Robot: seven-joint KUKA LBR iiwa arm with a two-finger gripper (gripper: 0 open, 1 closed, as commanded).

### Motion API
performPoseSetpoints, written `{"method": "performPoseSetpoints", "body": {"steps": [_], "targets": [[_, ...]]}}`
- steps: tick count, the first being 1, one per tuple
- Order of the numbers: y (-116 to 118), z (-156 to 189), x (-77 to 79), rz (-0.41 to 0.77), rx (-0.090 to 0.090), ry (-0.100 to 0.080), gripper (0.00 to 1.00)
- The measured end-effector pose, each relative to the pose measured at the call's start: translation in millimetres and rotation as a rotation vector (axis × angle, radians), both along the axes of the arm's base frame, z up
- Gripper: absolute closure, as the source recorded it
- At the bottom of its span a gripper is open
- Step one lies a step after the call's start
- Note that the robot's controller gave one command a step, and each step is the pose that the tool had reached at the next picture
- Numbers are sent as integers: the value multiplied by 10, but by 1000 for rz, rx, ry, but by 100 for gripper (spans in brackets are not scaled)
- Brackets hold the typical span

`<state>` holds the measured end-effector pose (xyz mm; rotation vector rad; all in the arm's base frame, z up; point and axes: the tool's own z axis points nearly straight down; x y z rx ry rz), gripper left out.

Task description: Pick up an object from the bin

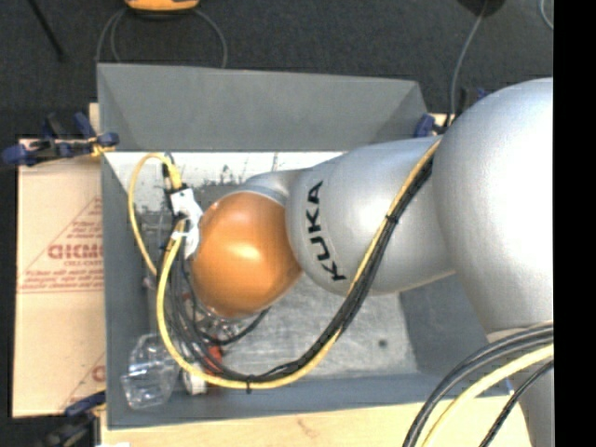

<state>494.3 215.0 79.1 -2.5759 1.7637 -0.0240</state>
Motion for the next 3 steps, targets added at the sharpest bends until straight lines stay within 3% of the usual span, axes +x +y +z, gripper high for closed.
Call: {"method": "performPoseSetpoints", "body": {"steps": [1,2,3], "targets": [[-8,265,19,-5,-6,20,100],[-7,673,34,-9,-5,19,100],[4,686,40,-15,-1,22,100]]}}
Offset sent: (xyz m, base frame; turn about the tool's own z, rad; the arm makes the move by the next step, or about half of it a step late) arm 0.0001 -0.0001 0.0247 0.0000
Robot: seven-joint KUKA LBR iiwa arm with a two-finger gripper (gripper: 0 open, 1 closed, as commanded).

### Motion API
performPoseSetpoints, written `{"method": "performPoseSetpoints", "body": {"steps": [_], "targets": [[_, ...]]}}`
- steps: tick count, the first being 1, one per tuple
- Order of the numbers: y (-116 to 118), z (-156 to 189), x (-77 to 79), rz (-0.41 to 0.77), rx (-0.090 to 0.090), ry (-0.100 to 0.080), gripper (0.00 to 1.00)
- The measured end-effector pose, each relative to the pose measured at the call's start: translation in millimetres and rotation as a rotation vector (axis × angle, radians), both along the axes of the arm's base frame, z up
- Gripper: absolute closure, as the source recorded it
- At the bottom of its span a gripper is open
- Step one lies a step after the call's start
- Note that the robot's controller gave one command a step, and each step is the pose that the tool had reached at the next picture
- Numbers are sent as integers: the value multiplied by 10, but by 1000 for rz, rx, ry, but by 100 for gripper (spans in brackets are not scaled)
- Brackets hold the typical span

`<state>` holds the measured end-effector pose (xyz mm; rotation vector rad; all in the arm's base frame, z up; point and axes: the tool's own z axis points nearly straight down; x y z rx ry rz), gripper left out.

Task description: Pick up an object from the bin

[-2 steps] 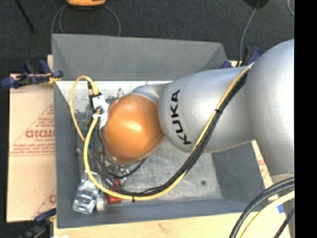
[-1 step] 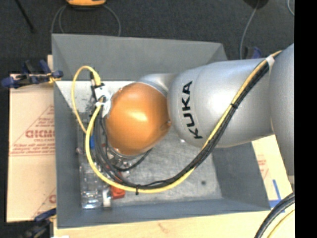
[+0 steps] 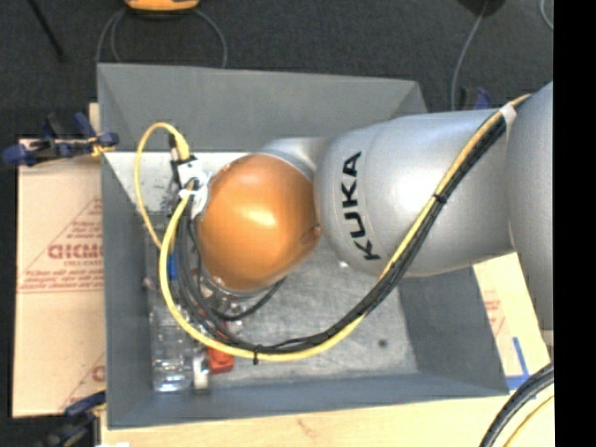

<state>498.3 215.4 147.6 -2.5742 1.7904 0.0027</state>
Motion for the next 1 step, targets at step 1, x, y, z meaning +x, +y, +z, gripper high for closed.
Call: {"method": "performPoseSetpoints", "body": {"steps": [1], "targets": [[1,291,12,-5,-3,-2,100]]}}
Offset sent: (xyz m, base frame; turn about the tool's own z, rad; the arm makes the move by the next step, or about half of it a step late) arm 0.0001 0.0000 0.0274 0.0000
